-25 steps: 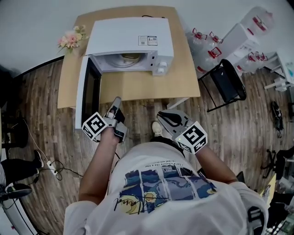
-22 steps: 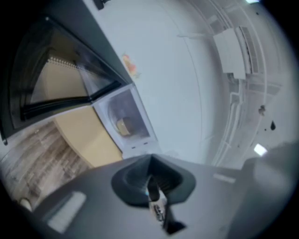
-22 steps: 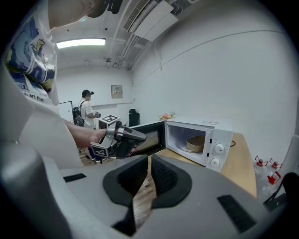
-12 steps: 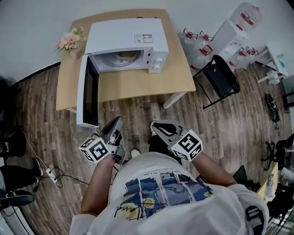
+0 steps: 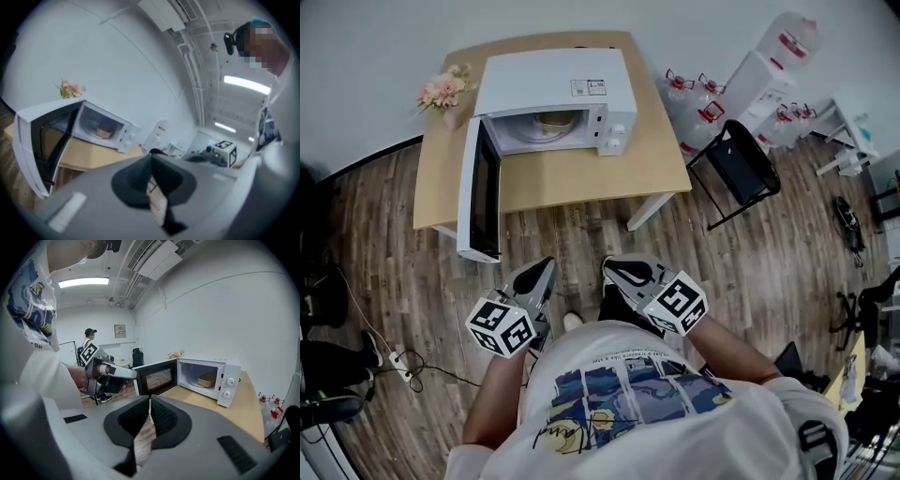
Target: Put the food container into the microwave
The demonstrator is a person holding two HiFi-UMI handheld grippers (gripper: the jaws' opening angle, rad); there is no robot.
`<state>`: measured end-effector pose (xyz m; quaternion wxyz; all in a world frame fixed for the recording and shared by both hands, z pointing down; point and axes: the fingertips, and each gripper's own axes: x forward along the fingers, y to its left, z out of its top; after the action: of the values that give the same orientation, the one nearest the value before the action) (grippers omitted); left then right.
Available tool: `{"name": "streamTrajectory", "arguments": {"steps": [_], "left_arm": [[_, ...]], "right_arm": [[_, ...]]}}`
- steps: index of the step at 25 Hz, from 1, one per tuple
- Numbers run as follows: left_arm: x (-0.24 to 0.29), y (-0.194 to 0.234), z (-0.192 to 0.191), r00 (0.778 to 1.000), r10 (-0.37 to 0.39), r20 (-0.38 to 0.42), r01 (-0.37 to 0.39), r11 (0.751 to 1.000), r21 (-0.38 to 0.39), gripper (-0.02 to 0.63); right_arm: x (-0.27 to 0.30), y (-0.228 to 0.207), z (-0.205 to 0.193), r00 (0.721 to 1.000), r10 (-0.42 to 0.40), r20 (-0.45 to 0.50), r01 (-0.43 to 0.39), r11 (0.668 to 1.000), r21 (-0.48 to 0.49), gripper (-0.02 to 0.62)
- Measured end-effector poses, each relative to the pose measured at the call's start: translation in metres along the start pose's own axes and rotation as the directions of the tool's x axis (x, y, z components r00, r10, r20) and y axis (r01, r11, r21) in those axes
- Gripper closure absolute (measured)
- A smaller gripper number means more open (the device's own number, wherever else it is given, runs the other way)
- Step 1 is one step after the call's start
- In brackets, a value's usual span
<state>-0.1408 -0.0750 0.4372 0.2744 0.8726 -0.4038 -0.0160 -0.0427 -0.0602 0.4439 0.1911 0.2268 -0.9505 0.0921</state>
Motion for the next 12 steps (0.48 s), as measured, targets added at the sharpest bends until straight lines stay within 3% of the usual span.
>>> {"name": "streamTrajectory", "arguments": {"steps": [12], "left_arm": [[-0.021,-0.005,-0.001,1.0,-0.005,0.009,0.005,1.0,0.01,0.598]], "right_arm": [[-0.002,0.019,0.005,1.0,-0.002,0.016,0.003,0.999,-0.034,0.583]]}}
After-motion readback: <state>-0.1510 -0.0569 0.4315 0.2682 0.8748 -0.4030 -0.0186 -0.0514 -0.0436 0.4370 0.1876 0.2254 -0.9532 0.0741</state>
